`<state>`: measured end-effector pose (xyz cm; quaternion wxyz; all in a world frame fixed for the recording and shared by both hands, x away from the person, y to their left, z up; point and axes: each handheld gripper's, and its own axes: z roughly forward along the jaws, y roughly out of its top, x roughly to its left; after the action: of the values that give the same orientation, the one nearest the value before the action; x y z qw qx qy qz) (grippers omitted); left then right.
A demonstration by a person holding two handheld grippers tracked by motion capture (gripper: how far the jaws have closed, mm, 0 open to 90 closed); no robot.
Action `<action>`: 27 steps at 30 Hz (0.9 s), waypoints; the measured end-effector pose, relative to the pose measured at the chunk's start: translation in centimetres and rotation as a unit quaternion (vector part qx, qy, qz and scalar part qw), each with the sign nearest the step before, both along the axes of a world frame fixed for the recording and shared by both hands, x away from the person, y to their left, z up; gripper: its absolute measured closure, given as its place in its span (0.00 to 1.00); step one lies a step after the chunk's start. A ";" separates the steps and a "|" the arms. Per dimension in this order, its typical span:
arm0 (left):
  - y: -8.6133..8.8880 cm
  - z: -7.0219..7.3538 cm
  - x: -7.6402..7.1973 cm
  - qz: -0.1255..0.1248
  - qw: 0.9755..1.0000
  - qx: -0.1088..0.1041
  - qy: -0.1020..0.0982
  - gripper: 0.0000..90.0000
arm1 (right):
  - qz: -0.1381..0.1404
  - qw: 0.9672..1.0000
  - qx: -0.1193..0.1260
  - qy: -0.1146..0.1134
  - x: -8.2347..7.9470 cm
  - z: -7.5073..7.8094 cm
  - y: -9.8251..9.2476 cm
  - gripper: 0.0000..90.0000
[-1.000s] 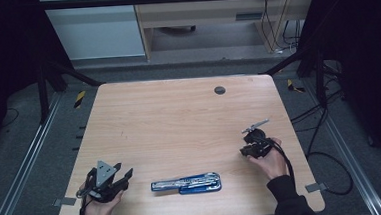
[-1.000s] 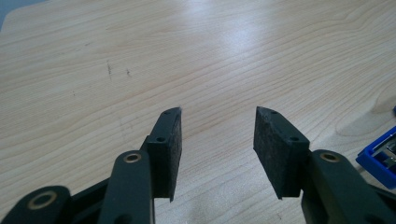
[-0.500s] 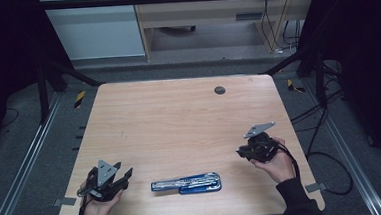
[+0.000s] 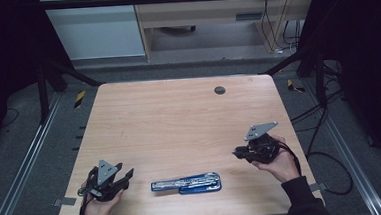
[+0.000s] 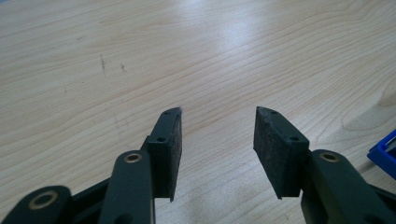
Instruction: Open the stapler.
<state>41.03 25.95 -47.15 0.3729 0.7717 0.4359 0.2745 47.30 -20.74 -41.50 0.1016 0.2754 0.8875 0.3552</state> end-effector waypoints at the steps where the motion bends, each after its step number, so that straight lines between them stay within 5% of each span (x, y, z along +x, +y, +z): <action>1: 0.0 0.0 0.0 0.000 1.000 0.000 0.001 0.57 | 0.005 1.000 0.002 0.000 0.0 0.1 0.1 0.87; 12: -0.1 -0.1 0.1 -0.002 1.000 0.002 0.007 0.57 | 0.065 0.998 0.008 -0.006 -0.5 1.2 1.6 0.87; 27: -0.2 -0.1 0.1 -0.002 1.000 0.005 0.009 0.57 | 0.166 0.986 -0.018 0.014 -0.1 1.4 5.0 0.87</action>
<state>41.15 25.77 -47.23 0.3653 0.7769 0.4365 0.2691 47.21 -15.78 -40.12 0.0340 0.1270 0.9284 0.3475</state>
